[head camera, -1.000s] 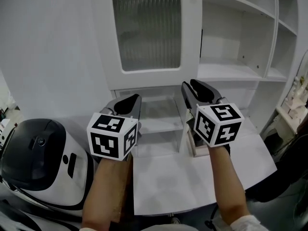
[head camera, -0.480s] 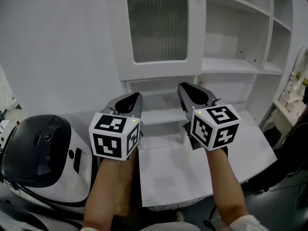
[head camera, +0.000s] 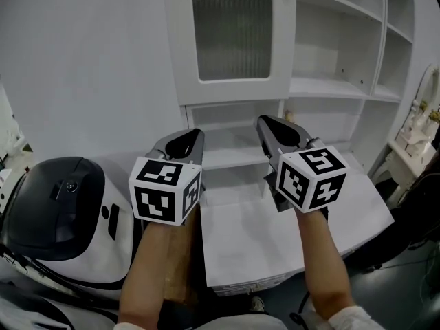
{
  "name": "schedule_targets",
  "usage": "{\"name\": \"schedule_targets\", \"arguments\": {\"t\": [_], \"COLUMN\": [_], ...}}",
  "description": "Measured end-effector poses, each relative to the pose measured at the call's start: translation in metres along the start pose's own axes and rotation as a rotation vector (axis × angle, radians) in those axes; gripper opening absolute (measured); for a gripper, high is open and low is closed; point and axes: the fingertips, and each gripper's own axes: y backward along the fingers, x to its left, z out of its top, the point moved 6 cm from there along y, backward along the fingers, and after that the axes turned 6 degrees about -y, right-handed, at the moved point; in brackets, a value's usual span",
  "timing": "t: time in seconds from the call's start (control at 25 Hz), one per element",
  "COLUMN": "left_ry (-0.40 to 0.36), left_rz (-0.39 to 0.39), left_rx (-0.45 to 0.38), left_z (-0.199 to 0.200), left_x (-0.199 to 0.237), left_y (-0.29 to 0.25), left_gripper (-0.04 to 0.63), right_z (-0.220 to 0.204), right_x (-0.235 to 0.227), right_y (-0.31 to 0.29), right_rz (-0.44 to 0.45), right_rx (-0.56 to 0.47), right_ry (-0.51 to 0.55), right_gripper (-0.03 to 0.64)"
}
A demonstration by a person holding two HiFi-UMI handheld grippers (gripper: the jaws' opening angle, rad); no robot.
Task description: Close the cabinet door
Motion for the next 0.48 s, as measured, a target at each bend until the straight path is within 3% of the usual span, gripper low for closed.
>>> {"name": "schedule_targets", "arguments": {"t": [0.48], "left_ry": [0.003], "left_rz": [0.026], "left_rx": [-0.003], "left_z": [0.000], "left_x": [0.007], "left_y": [0.013], "left_gripper": [-0.002], "right_z": [0.003], "right_x": [0.009], "right_y": [-0.001], "right_rz": [0.020], "right_rx": [-0.004], "right_ry": [0.005], "right_gripper": [0.003]}}
